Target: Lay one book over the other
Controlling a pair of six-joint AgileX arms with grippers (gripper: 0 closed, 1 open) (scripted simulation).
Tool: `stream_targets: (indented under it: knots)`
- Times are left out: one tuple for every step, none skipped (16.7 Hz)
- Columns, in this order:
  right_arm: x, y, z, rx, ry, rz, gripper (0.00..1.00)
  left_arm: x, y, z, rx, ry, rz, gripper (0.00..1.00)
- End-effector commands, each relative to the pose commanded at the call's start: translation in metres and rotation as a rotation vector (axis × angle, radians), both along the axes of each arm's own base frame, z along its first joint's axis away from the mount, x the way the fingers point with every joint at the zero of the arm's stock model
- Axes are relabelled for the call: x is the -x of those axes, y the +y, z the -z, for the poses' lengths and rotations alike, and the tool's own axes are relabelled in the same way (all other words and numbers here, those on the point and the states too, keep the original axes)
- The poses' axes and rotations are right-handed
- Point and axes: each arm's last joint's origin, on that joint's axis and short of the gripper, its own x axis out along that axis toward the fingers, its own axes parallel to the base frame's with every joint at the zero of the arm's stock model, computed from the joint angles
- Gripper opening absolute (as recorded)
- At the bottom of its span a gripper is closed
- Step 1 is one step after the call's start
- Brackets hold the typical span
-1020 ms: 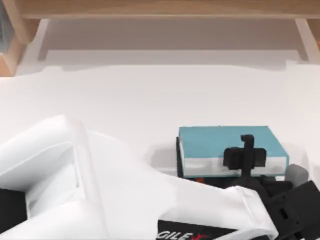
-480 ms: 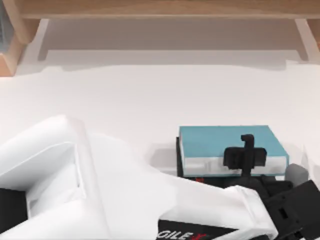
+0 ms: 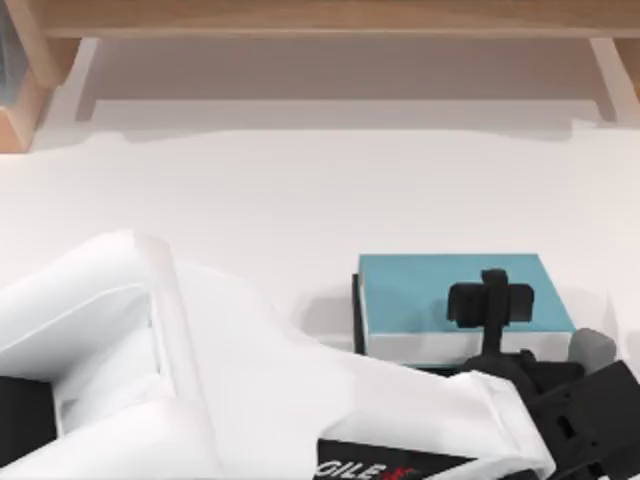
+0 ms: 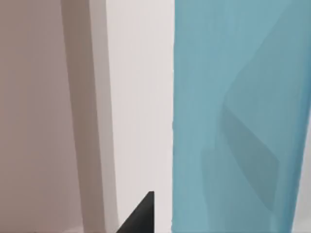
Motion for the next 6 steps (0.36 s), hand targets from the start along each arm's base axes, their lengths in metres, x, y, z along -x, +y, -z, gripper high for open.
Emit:
stream_targets:
  knots:
    - [0.0000, 0.0000, 0.0000, 0.000, 0.000, 0.000, 1.00, 0.0000, 0.0000, 0.0000, 0.000, 0.000, 0.000, 1.00]
    - [0.0000, 0.0000, 0.0000, 0.000, 0.000, 0.000, 1.00, 0.0000, 0.0000, 0.0000, 0.000, 0.000, 0.000, 1.00]
    - [0.0000, 0.0000, 0.0000, 0.000, 0.000, 0.000, 1.00, 0.0000, 0.0000, 0.0000, 0.000, 0.000, 0.000, 1.00]
    - [0.0000, 0.0000, 0.0000, 0.000, 0.000, 0.000, 1.00, 0.0000, 0.0000, 0.0000, 0.000, 0.000, 0.000, 1.00]
    - [0.0000, 0.0000, 0.0000, 0.000, 0.000, 0.000, 1.00, 0.0000, 0.0000, 0.0000, 0.000, 0.000, 0.000, 1.00]
    - [0.0000, 0.0000, 0.0000, 0.000, 0.000, 0.000, 1.00, 0.0000, 0.0000, 0.0000, 0.000, 0.000, 0.000, 1.00]
